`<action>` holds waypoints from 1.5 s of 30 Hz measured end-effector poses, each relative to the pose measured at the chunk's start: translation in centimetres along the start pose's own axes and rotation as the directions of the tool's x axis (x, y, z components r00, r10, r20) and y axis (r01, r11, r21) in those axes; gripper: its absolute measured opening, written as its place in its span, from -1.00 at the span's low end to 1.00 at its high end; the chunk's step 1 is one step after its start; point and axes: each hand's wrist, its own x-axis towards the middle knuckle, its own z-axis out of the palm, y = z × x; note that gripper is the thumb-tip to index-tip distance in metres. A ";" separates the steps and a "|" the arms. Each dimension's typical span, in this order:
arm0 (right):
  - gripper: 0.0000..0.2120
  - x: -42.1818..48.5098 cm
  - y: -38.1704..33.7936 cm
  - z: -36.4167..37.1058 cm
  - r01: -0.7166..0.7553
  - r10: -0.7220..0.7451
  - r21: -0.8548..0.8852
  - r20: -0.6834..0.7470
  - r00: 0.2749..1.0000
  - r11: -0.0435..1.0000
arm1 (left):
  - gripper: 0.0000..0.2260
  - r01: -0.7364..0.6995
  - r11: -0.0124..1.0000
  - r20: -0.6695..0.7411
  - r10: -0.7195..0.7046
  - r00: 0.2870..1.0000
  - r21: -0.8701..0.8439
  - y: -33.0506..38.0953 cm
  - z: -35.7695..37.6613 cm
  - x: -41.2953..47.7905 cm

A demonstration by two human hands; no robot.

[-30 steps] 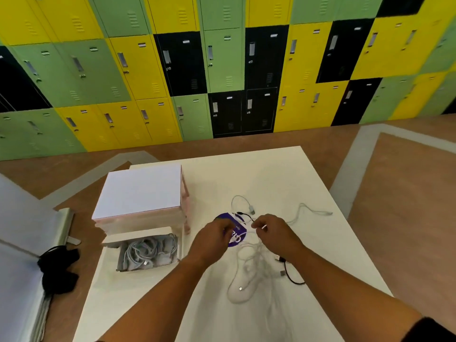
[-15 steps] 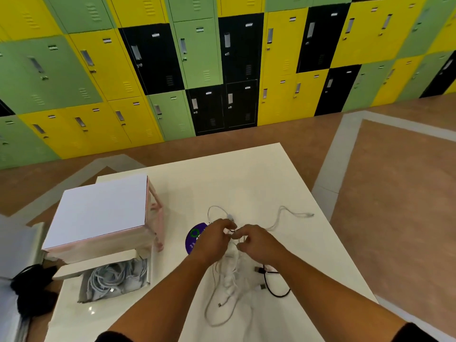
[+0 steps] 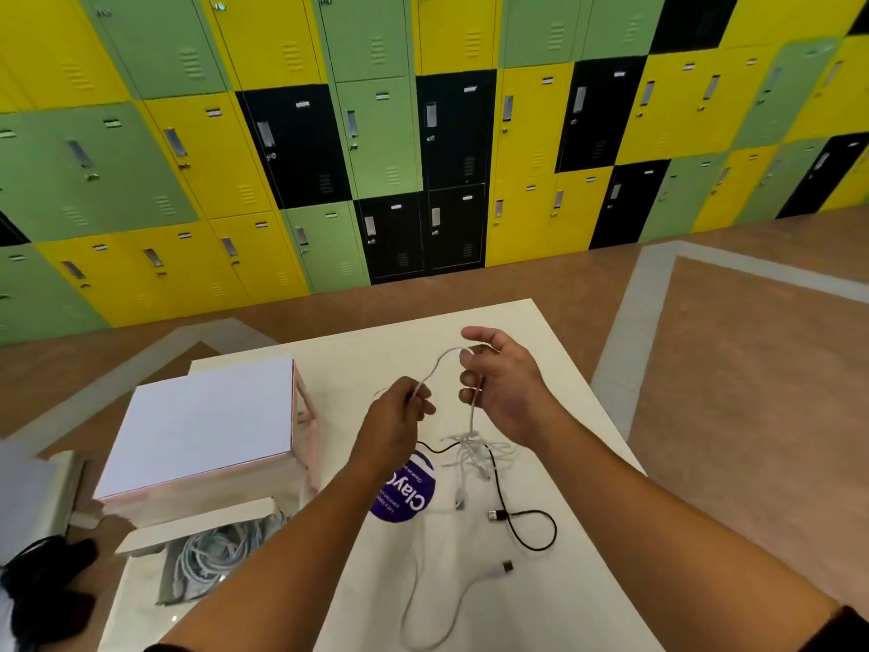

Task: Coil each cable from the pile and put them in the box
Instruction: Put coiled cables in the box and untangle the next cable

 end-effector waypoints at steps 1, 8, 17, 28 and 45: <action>-0.61 -0.2 0.0 -0.1 0.002 -0.002 -0.030 0.000 1.000 1.000 | -0.80 0.002 0.994 -0.044 -0.006 0.999 -0.108 0.6 -0.5 0.3; -0.79 -2.2 2.3 -0.8 -0.122 0.101 -0.664 -0.070 0.992 0.738 | -0.80 -0.137 0.936 -0.324 0.027 0.946 -0.323 5.2 -6.0 0.4; -0.82 -2.7 0.1 3.1 0.018 -0.111 -0.627 -0.109 0.988 0.779 | -0.68 -0.112 0.976 -0.083 0.098 0.992 -0.185 5.6 -7.0 -1.9; -0.68 -4.3 -4.5 6.6 0.188 -0.288 -0.514 -0.122 0.950 0.837 | -0.73 -0.098 0.977 0.177 0.133 0.975 -0.191 6.5 -6.4 -3.3; -0.65 -5.5 -4.7 7.0 -0.011 -0.036 -0.270 -0.167 0.985 0.963 | -0.75 0.284 0.884 0.072 -0.278 0.958 -0.371 7.6 -6.7 -3.6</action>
